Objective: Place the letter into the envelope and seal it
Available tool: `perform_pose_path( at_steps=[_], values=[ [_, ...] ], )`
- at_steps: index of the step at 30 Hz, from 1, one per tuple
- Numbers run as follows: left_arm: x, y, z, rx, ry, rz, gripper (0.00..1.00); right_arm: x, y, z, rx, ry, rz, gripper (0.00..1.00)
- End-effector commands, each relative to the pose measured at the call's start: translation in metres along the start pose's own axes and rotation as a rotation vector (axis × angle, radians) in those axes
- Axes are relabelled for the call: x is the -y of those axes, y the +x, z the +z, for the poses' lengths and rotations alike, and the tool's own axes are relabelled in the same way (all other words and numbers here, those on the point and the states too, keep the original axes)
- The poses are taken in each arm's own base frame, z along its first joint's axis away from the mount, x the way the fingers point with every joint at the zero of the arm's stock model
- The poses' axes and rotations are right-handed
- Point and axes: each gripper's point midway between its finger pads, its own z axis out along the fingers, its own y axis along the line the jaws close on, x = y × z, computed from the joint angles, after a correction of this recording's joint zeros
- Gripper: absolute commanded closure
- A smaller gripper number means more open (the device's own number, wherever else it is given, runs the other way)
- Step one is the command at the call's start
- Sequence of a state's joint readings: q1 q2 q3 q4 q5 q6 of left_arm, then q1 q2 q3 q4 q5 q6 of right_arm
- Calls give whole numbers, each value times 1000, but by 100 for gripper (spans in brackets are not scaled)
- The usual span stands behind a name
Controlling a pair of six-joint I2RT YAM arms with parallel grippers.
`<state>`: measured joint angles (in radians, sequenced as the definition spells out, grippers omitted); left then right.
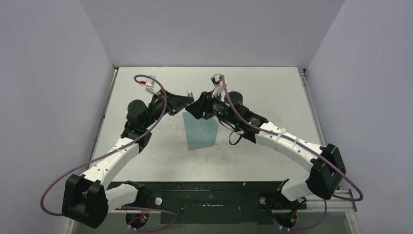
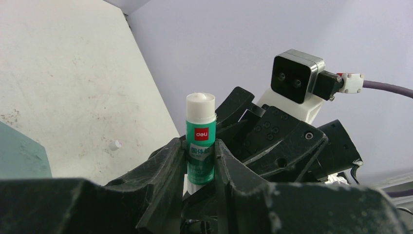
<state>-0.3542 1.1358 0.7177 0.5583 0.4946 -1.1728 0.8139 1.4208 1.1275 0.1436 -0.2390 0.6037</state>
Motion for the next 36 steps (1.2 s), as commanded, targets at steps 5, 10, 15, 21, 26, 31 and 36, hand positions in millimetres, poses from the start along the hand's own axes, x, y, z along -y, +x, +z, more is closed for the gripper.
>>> perform_pose_path(
  at_steps=[5, 10, 15, 21, 26, 31, 36],
  values=[
    [31, -5, -5, 14, 104, 54, 100, -17, -40, 3, 120, -47, -4, 83],
    [28, -6, -4, 25, 96, 63, 65, -21, -36, 0, 88, -128, -19, 95],
    [23, -7, 0, 25, 90, 69, 57, -26, -38, -7, 88, -235, 0, 95],
    [24, -7, 3, 19, 109, 68, 55, -33, -35, -5, 63, -296, 8, 95],
    [27, -10, 4, 37, 125, 74, 43, -29, -27, -2, 27, -290, 7, 95],
    [24, -12, 10, 33, 121, 70, 57, -34, -26, -4, 18, -321, 4, 95],
    [25, -9, 12, 17, 136, 58, 88, -32, -31, -4, 29, -326, 22, 95]
  ],
)
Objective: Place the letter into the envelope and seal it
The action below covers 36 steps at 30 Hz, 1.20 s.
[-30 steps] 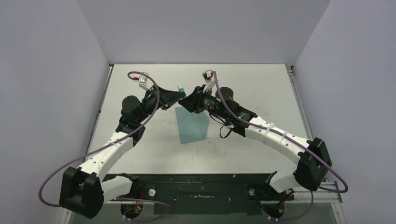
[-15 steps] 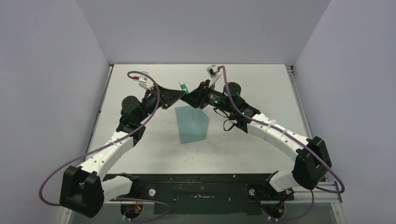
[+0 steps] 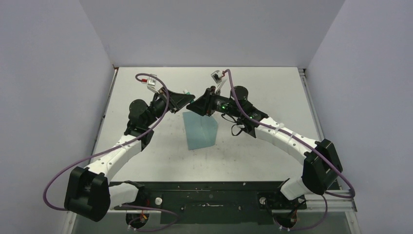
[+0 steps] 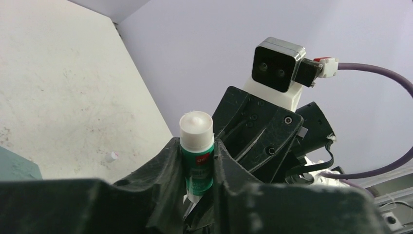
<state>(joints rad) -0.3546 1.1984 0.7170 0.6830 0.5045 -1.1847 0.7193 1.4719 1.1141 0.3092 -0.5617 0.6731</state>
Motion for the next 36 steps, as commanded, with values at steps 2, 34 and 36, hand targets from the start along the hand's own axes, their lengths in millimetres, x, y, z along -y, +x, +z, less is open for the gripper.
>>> perform_pose_path(
  at_steps=[2, 34, 36],
  values=[
    [25, -5, 3, 5, 86, 45, 100, -18, -27, -2, 71, -88, -30, 95],
    [37, -24, -1, 62, 39, 38, 100, -18, -48, -4, 138, -7, -14, 91],
    [44, -27, -2, 71, 69, 51, 100, -16, -57, -10, 168, -50, 93, 95]
  ],
)
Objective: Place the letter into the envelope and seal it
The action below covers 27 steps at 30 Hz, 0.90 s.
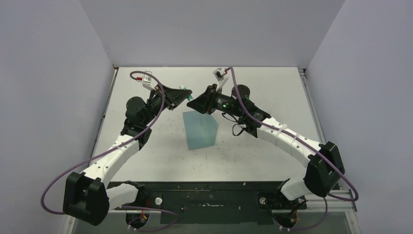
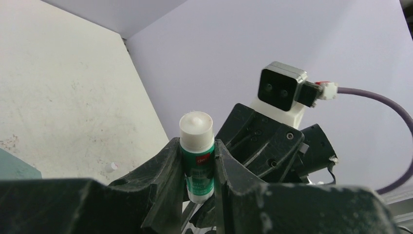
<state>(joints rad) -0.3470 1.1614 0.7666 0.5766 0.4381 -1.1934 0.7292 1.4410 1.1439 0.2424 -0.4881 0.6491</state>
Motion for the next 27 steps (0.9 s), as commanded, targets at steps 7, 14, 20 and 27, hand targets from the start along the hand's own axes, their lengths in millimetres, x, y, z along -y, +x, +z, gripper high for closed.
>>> perform_pose_path(
  at_steps=[7, 14, 20, 27],
  values=[
    [94, -27, -17, 135, 383, 209, 100, -40, -109, -51, 338, -517, 666, 95],
    [114, -40, -16, 200, 452, 383, 100, -67, -110, -50, 330, -746, 942, 95],
    [101, -47, -8, 193, 337, 318, 100, -55, -81, -37, 274, -589, 711, 36],
    [80, -35, -9, 109, 206, 181, 100, -29, -61, -21, 218, -255, 60, 8]
  ],
)
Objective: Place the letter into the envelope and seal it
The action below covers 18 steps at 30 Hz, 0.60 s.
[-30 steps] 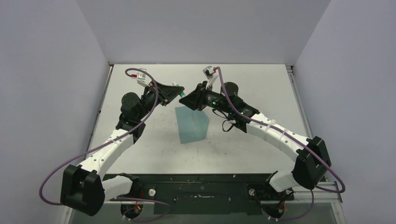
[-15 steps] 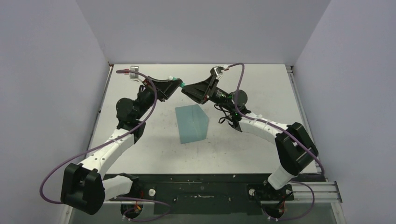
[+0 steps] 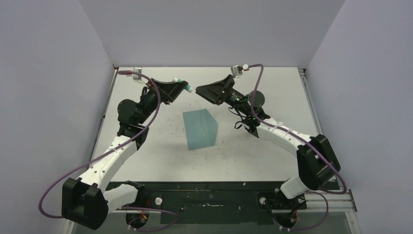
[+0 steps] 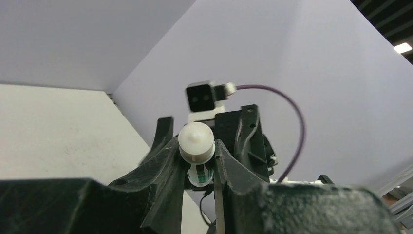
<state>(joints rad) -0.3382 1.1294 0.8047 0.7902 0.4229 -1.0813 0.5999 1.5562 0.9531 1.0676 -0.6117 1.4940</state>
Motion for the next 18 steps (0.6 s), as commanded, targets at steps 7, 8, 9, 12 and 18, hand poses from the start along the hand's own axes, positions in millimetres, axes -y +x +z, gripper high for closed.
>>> perform_pose_path(
  at_steps=[7, 8, 9, 12, 18],
  values=[
    [14, 4, -7, -80, -60, -152, 100, 16, 2, 13, -184, 457, -1290, 12],
    [14, 4, -8, -80, -64, -150, 100, 11, 0, 12, -152, 450, -1328, 14],
    [14, 3, -9, -79, -68, -148, 100, 9, 1, 10, -136, 445, -1355, 16],
    [14, 3, -10, -76, -73, -142, 100, -1, 0, 8, -111, 432, -1404, 21],
    [16, 3, -11, -81, -68, -141, 100, 4, 16, 4, -236, 376, -1463, 35]
  ],
)
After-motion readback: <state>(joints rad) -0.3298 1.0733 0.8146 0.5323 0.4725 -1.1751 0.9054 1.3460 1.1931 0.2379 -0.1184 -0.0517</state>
